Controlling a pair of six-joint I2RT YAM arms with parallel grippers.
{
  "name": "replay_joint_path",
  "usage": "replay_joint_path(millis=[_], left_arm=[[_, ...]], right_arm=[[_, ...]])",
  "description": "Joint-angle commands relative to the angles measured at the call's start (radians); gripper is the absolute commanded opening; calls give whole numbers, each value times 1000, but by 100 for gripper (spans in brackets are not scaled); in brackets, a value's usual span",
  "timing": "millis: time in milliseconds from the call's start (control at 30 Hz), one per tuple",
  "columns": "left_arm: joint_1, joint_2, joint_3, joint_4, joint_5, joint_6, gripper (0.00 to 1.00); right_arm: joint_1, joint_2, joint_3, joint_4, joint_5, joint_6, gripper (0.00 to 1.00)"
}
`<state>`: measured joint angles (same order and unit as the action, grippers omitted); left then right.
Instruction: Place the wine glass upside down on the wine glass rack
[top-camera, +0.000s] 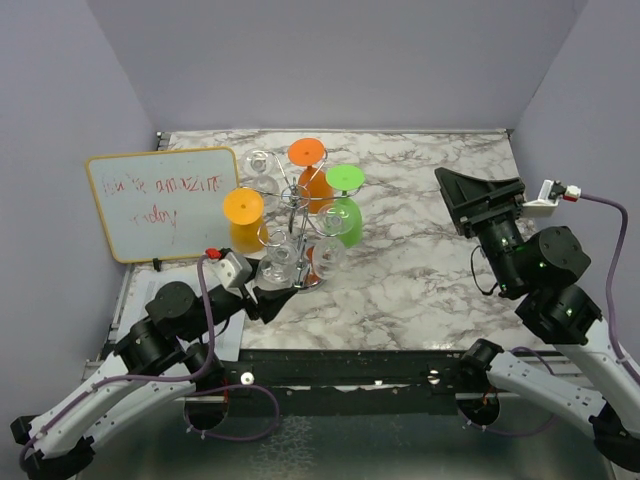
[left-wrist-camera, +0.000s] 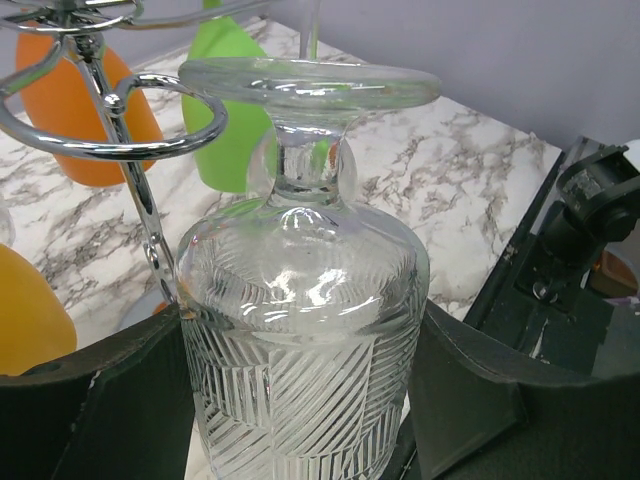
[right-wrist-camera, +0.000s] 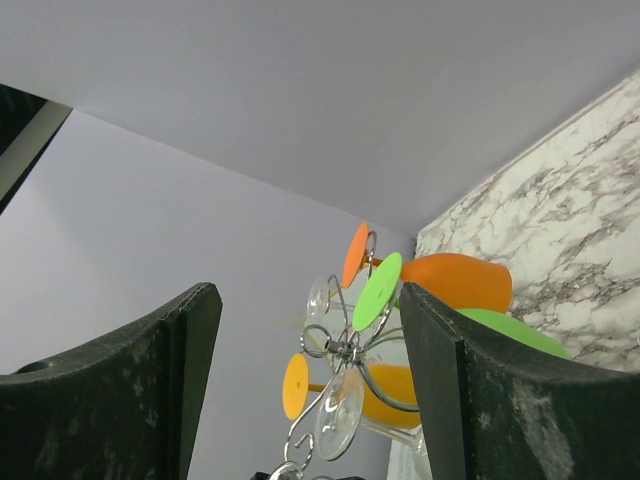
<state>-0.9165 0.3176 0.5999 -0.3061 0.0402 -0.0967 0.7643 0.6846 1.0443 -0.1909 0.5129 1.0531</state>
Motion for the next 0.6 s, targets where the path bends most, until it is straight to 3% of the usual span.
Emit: replay_joint_path(millis=[0,567], left_arm=[[2,-37,-24,151,-29,7,27],[2,37,-89,333,-34,-87,26]], right_arm=[[3,-6,-13,-19,42,-1,76],[3,-50,-34,-10,69,-1,76]])
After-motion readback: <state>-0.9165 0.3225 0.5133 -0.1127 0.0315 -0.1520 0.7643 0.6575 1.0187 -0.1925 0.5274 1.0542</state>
